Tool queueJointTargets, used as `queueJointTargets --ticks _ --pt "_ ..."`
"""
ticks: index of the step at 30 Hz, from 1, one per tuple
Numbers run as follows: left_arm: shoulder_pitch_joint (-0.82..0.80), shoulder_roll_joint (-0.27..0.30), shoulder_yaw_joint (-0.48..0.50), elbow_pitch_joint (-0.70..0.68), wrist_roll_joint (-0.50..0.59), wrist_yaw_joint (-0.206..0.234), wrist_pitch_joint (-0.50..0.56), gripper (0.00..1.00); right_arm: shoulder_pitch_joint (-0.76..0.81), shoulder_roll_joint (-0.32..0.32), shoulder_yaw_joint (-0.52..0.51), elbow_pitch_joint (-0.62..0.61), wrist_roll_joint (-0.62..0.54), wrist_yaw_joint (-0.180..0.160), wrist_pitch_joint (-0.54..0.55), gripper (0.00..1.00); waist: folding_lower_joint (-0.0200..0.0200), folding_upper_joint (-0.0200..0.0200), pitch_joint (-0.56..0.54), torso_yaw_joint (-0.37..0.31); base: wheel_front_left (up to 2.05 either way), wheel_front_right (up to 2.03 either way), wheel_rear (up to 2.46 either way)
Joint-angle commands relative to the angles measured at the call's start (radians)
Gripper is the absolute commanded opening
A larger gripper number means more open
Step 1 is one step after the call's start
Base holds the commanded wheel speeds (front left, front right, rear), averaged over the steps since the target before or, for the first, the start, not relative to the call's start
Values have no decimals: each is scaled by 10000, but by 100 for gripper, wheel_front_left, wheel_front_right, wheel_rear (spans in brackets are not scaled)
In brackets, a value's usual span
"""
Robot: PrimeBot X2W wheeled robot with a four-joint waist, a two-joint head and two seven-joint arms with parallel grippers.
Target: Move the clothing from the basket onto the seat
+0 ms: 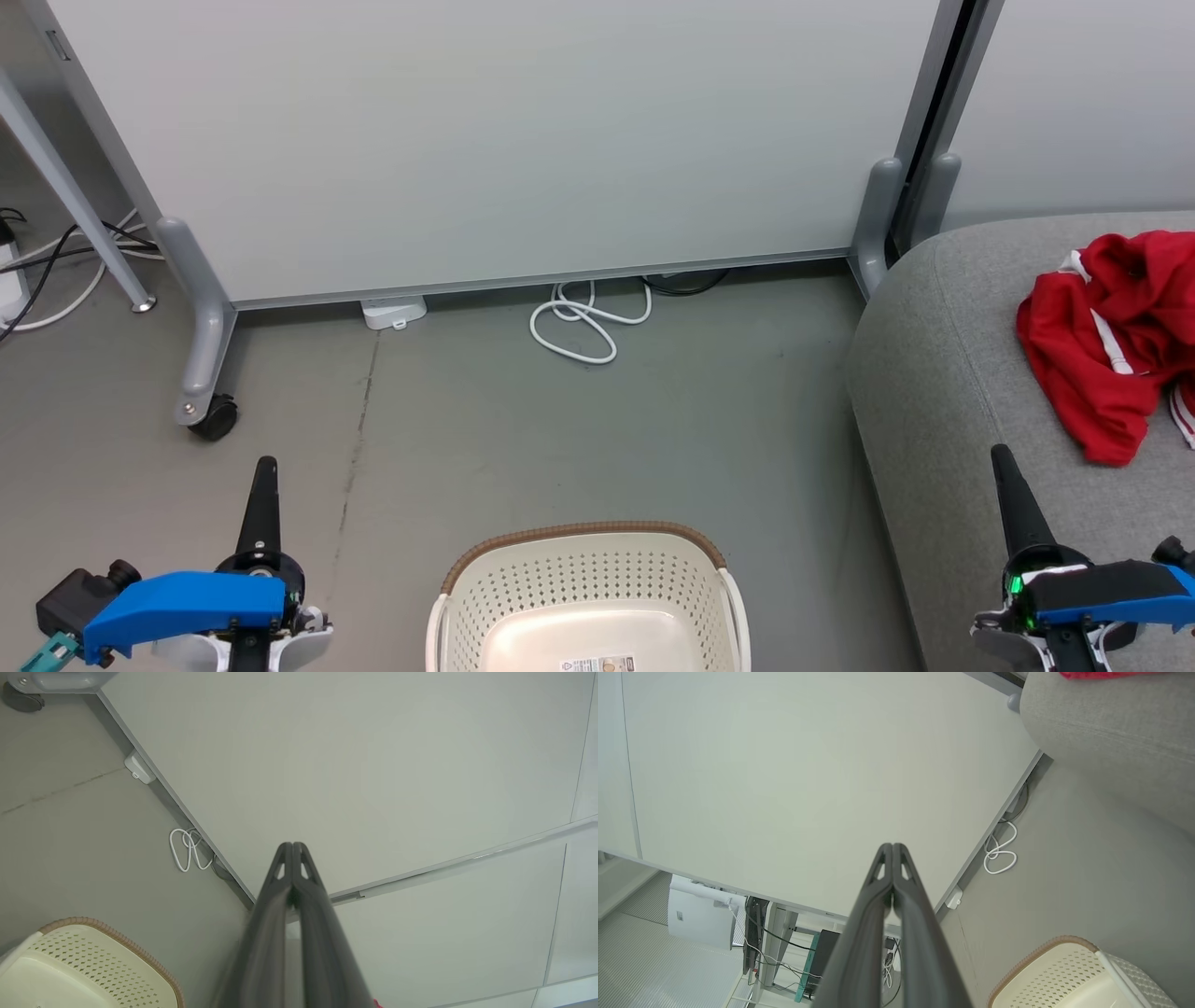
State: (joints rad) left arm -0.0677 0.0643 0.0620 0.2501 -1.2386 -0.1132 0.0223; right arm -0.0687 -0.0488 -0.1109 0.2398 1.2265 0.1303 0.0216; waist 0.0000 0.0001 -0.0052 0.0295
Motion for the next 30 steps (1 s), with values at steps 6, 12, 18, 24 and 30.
queueJointTargets --ticks 6,12,18,24,30 --pt "-262 -5 151 -98 -738 -75 192 0 -262 -31 -26 -32 753 6 197 0 0 -1 12 -42 0 0 0" --pt "-308 -31 216 -94 -1261 -106 316 0 -306 -31 -29 -16 1294 6 320 0 0 -1 23 -80 0 0 0" --pt "-328 -52 291 -88 -1753 -132 455 0 -341 -30 -31 -2 1812 6 458 0 0 -1 33 -118 0 0 0" --pt "-375 -83 367 -83 -2306 -144 576 0 -366 -29 -35 16 2391 6 593 0 0 -1 46 -162 0 0 0" --pt "-416 -103 427 -77 -2759 -159 702 0 -397 -28 -38 29 2858 7 709 0 0 -1 56 -200 0 0 0"
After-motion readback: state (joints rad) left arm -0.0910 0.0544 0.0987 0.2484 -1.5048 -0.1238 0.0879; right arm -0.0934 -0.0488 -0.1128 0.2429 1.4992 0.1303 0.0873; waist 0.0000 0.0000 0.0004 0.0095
